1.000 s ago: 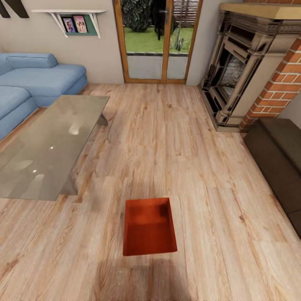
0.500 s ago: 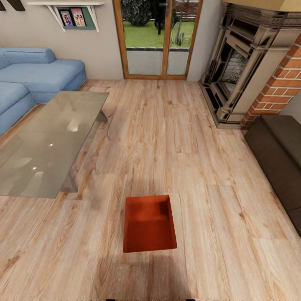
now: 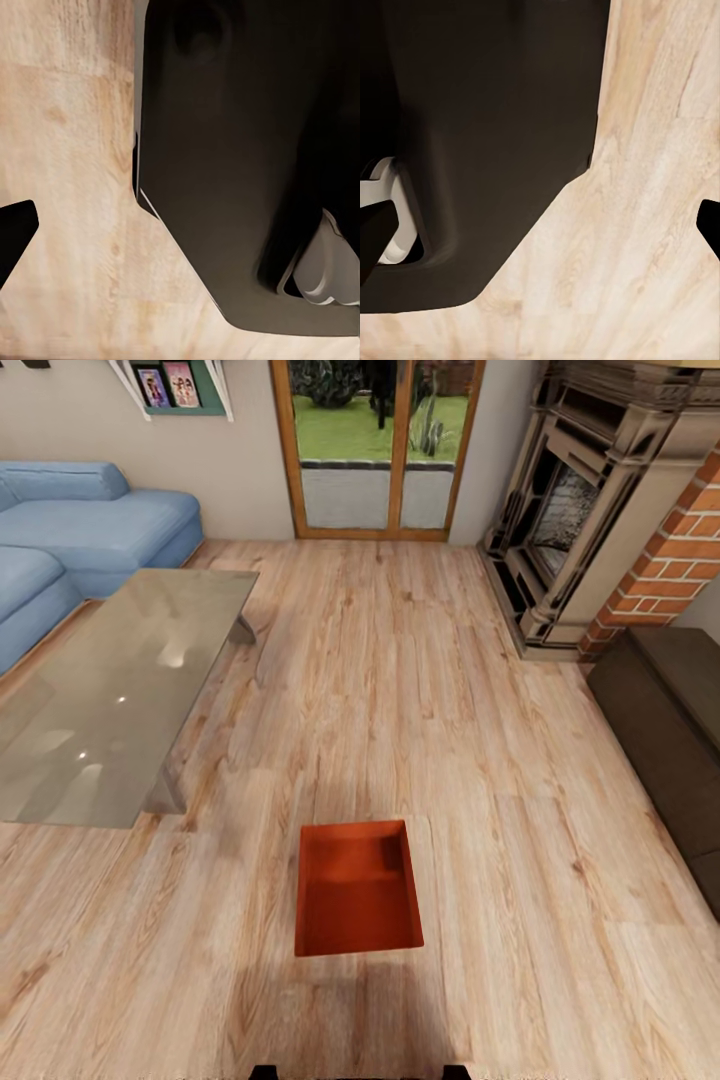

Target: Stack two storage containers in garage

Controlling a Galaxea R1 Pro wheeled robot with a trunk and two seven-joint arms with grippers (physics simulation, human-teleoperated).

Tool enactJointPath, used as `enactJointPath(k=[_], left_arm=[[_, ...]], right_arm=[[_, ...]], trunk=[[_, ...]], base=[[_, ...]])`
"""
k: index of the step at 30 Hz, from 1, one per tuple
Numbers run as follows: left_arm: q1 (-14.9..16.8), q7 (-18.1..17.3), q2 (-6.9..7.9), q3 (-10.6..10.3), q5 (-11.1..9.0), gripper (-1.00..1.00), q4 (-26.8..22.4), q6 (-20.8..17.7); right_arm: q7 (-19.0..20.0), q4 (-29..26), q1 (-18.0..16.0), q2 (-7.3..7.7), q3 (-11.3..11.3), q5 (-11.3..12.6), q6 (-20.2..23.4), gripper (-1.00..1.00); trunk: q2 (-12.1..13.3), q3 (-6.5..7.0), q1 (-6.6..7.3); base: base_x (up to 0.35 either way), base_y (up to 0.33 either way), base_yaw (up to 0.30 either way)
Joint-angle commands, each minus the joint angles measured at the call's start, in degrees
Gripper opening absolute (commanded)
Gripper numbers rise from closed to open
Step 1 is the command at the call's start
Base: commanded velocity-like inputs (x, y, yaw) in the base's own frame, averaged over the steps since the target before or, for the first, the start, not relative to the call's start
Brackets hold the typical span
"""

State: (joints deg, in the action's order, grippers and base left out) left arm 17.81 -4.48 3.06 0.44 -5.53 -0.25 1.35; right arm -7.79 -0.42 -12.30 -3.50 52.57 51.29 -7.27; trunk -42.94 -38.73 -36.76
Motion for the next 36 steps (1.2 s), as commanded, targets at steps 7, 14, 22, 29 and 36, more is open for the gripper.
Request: enactJointPath(k=[7,14,22,29,36], left_arm=[[0.03,-0.28,0.02,0.0,-0.6,1.0,0.07,0.14],[0.03,-0.29,0.02,0.0,-0.57,1.0,0.07,0.14],[0.03,-0.28,0.02,0.0,-0.58,1.0,0.07,0.14],[0.03,-0.28,0.02,0.0,-0.59,1.0,0.07,0.14],[0.03,-0.27,0.02,0.0,-0.62,1.0,0.07,0.14]], right_arm=[[-0.21,-0.01,0.0,-0.01,0.51,0.48,-0.11,1.0],[-0.21,-0.01,0.0,-0.01,0.51,0.48,-0.11,1.0],[-0.21,-0.01,0.0,-0.01,0.47,0.48,-0.11,1.0],[-0.21,-0.01,0.0,-0.01,0.5,0.48,-0.11,1.0],[-0.21,-0.01,0.0,-0.01,0.49,0.48,-0.11,1.0]], trunk=[[-0.04,-0.68,-0.01],[-0.04,-1.31,-0.01],[-0.04,-2.04,-0.01],[-0.04,-2.68,-0.01],[-0.04,-3.32,-0.01]], base=[[0.0,0.0,0.0],[0.0,0.0,0.0],[0.0,0.0,0.0],[0.0,0.0,0.0],[0.0,0.0,0.0]])
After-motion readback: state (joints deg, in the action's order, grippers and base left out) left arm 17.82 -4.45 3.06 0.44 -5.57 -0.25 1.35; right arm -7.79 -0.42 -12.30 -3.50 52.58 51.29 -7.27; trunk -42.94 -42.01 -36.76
